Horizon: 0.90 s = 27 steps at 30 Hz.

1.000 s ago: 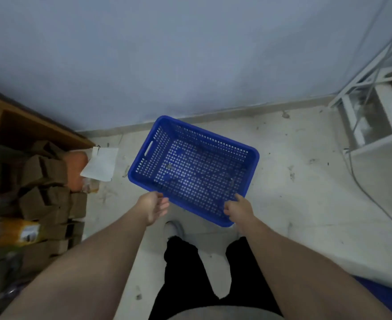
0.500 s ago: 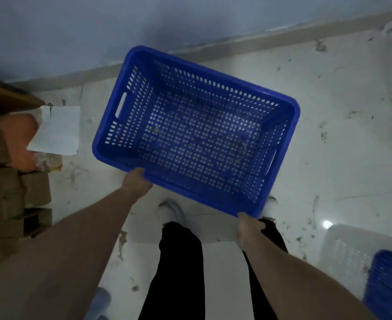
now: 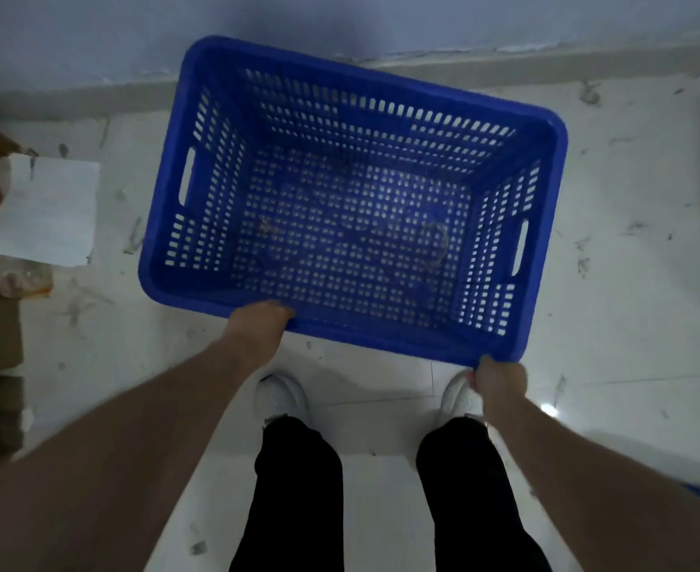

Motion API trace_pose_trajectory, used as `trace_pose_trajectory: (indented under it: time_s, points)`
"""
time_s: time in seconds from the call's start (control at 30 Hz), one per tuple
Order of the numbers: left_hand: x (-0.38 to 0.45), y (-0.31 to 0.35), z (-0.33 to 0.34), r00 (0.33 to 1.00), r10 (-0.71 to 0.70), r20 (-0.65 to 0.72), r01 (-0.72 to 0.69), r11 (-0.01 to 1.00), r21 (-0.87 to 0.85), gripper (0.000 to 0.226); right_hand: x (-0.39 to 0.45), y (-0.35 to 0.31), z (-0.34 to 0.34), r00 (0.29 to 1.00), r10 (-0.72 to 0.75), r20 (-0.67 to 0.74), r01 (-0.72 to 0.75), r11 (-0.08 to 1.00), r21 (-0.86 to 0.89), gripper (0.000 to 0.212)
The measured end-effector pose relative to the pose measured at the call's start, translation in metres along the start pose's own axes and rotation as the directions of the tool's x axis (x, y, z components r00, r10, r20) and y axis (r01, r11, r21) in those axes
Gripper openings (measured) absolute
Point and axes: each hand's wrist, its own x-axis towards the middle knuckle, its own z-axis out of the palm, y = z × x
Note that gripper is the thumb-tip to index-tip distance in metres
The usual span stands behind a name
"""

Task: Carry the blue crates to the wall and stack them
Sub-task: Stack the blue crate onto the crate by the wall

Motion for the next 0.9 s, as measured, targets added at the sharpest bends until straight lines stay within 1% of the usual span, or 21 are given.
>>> trace_pose_trajectory:
  time_s: [0.1, 0.17, 0.2, 0.23, 0.3, 0.33, 0.37, 0.4, 0.43, 0.5, 0.6, 0.67, 0.77, 0.9]
  points:
    - [0.004, 0.016, -0.009, 0.996, -0.005, -0.085, -0.001, 0.997, -0.077, 0.051, 0.004, -0.038, -0.003, 0.987, -0.158, -0.003, 0.158, 0.986, 0.046, 0.025]
    - [0.007, 0.017, -0.012, 0.992, -0.024, -0.127, 0.014, 0.997, -0.078, 0.054, -0.003, -0.049, 0.006, 0.974, -0.224, 0.036, 0.221, 0.972, 0.077, 0.03]
    - [0.008, 0.015, -0.015, 0.99, -0.034, -0.138, 0.025, 0.997, -0.067, 0.054, -0.007, -0.053, 0.014, 0.972, -0.221, 0.081, 0.213, 0.973, 0.094, 0.03]
    - [0.008, 0.012, -0.017, 0.988, -0.045, -0.146, 0.038, 0.998, -0.049, 0.051, -0.013, -0.056, 0.023, 0.968, -0.2, 0.152, 0.185, 0.977, 0.11, 0.025]
    - [0.009, 0.004, -0.02, 0.986, -0.071, -0.148, 0.073, 0.997, 0.009, 0.046, -0.022, -0.061, 0.041, 0.954, -0.1, 0.284, 0.056, 0.986, 0.159, 0.013]
    - [0.009, 0.0, -0.021, 0.987, -0.081, -0.137, 0.088, 0.995, 0.048, 0.045, -0.025, -0.063, 0.047, 0.943, -0.044, 0.329, -0.021, 0.981, 0.192, 0.016]
    - [0.009, -0.004, -0.022, 0.989, -0.084, -0.122, 0.095, 0.992, 0.087, 0.046, -0.026, -0.065, 0.053, 0.938, 0.003, 0.347, -0.082, 0.973, 0.215, 0.024]
    - [0.009, -0.007, -0.023, 0.991, -0.076, -0.111, 0.09, 0.988, 0.122, 0.047, -0.025, -0.067, 0.057, 0.936, 0.032, 0.352, -0.115, 0.969, 0.217, 0.029]
    - [0.009, -0.01, -0.025, 0.993, -0.065, -0.1, 0.08, 0.985, 0.154, 0.048, -0.024, -0.069, 0.059, 0.933, 0.038, 0.357, -0.118, 0.971, 0.206, 0.027]
    - [0.013, -0.015, -0.029, 0.993, -0.049, -0.107, 0.069, 0.979, 0.19, 0.048, -0.02, -0.074, 0.06, 0.932, 0.012, 0.363, -0.098, 0.971, 0.219, 0.014]
    - [0.023, -0.017, -0.034, 0.983, -0.049, -0.178, 0.078, 0.985, 0.157, 0.038, -0.014, -0.089, 0.061, 0.927, -0.109, 0.358, 0.017, 0.968, 0.25, 0.015]
    - [0.029, -0.015, -0.039, 0.979, -0.047, -0.198, 0.075, 0.988, 0.132, 0.034, -0.013, -0.102, 0.063, 0.924, -0.176, 0.34, 0.078, 0.957, 0.281, 0.012]
    - [0.037, -0.012, -0.048, 0.973, -0.036, -0.229, 0.066, 0.99, 0.122, 0.031, -0.009, -0.119, 0.067, 0.919, -0.22, 0.328, 0.123, 0.949, 0.29, 0.011]
    - [0.045, -0.015, -0.057, 0.963, -0.051, -0.266, 0.081, 0.992, 0.102, 0.033, -0.009, -0.135, 0.072, 0.894, -0.246, 0.374, 0.15, 0.951, 0.269, 0.003]
